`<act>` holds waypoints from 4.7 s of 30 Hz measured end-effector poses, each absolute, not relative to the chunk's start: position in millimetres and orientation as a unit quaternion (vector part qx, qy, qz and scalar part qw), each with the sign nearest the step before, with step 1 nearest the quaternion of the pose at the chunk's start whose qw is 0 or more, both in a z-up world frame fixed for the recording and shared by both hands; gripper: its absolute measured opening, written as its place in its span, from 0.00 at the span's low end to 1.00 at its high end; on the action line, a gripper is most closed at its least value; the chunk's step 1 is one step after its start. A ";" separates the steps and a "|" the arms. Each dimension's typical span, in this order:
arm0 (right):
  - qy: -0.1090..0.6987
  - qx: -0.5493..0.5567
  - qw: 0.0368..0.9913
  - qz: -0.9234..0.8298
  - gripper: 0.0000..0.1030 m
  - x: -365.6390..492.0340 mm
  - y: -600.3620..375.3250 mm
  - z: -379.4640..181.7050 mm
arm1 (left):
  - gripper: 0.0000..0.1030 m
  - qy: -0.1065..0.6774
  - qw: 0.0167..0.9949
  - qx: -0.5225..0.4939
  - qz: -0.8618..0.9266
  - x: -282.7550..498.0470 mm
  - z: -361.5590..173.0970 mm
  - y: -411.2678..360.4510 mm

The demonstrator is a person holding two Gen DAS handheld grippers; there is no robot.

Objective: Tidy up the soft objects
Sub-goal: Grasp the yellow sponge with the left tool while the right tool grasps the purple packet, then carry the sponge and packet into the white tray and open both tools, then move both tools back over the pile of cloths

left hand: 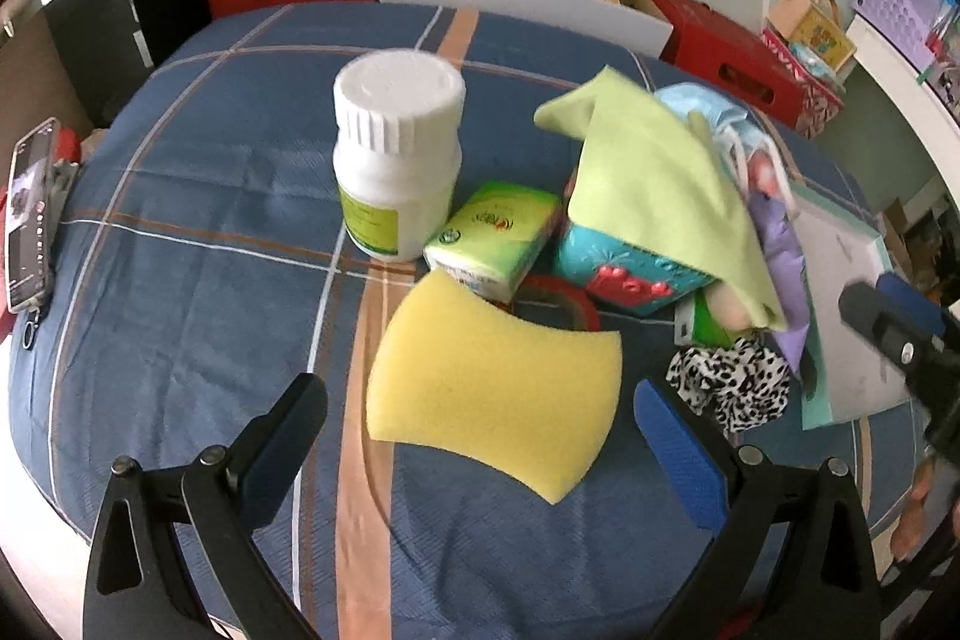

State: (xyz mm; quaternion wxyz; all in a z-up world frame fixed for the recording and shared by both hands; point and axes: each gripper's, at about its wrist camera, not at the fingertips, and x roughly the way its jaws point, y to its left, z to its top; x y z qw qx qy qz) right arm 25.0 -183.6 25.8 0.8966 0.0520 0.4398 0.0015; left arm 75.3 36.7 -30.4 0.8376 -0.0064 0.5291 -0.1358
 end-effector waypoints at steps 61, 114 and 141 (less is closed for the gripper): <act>0.414 0.141 0.898 0.051 0.07 10.5 -205.0 12.6 | 0.23 0.536 0.838 0.053 -0.092 12.5 -7.7 -5.4; 0.398 0.223 0.828 -0.327 0.08 -13.1 -427.2 19.3 | 0.25 0.466 0.793 0.163 -0.357 34.6 -43.5 -307.1; 0.443 0.175 0.816 -0.329 0.93 -33.5 -418.3 32.6 | 0.83 0.480 0.815 0.099 -0.309 47.1 -3.9 -258.8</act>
